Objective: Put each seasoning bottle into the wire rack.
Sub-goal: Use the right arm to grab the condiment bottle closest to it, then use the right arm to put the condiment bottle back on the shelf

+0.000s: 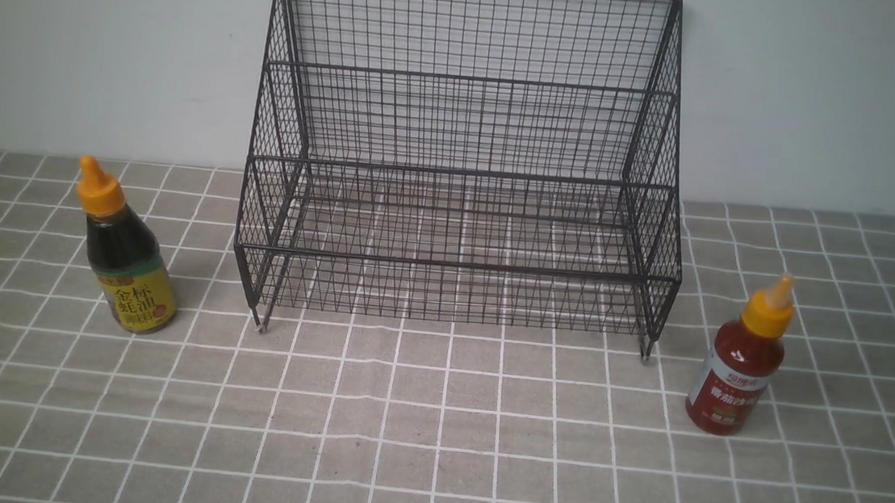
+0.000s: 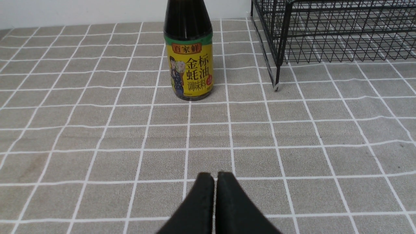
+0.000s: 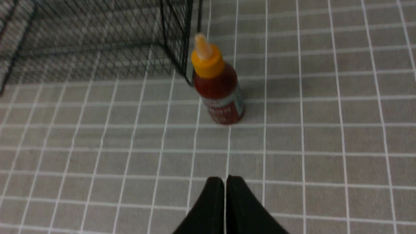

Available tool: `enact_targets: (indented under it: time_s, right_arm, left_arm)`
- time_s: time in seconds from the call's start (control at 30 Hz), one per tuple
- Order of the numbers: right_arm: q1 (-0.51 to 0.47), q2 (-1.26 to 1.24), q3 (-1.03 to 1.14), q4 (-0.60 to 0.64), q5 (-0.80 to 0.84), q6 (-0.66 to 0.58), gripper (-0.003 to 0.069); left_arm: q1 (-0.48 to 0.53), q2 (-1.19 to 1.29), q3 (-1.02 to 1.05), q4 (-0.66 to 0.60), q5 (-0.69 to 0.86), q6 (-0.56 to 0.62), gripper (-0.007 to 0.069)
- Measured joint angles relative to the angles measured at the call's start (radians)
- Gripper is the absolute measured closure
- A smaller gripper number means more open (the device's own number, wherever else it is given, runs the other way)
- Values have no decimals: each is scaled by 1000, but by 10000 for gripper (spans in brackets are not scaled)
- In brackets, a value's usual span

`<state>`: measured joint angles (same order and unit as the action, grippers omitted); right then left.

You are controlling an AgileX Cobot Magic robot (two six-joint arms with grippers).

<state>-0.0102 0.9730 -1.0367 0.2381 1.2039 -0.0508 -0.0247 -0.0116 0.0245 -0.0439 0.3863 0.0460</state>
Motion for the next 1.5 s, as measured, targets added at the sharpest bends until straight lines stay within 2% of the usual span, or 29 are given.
enact_targets:
  time_s: [0.1, 0.3, 0.33, 0.37, 0.4, 0.5, 0.63, 0.87, 0.97, 1.0, 1.03, 1.07, 1.1, 1.17, 1.33, 1.5]
  right_arm:
    - [0, 105, -72, 2, 21, -37, 581]
    - [9, 312, -174, 18, -34, -62, 335]
    - [15, 326, -176, 12, -44, -62, 319]
    - [31, 353, -176, -1, -68, -64, 264]
    - [35, 363, -176, -3, -75, -65, 256]
    - [102, 435, -176, -64, -155, -66, 144]
    - [155, 532, -177, -132, -247, -44, 68]
    - [172, 651, -177, -122, -313, -42, 61]
    - [172, 702, -177, -117, -340, -39, 92]
    - [172, 712, -177, -116, -344, -39, 113]
    - [172, 722, -177, -113, -347, -37, 167]
    - [172, 723, -177, -113, -347, -37, 178]
    - [172, 726, -181, -109, -345, -36, 295]
    - [172, 725, -190, -108, -335, -37, 384]
    - [172, 688, -306, -149, -198, -42, 365]
    - [173, 617, -491, -129, -93, -42, 365]
  left_arm:
    - [0, 0, 0, 0, 0, 0, 631]
    - [0, 0, 0, 0, 0, 0, 631]
    - [0, 0, 0, 0, 0, 0, 631]
    - [0, 0, 0, 0, 0, 0, 631]
    - [0, 0, 0, 0, 0, 0, 631]
    - [0, 0, 0, 0, 0, 0, 631]
    - [0, 0, 0, 0, 0, 0, 631]
    - [0, 0, 0, 0, 0, 0, 631]
    - [0, 0, 0, 0, 0, 0, 631]
    - [0, 0, 0, 0, 0, 0, 631]
    - [0, 0, 0, 0, 0, 0, 631]
    - [0, 0, 0, 0, 0, 0, 631]
    - [0, 0, 0, 0, 0, 0, 631]
    - [0, 0, 0, 0, 0, 0, 631]
    - [0, 0, 0, 0, 0, 0, 631]
    - [0, 0, 0, 0, 0, 0, 631]
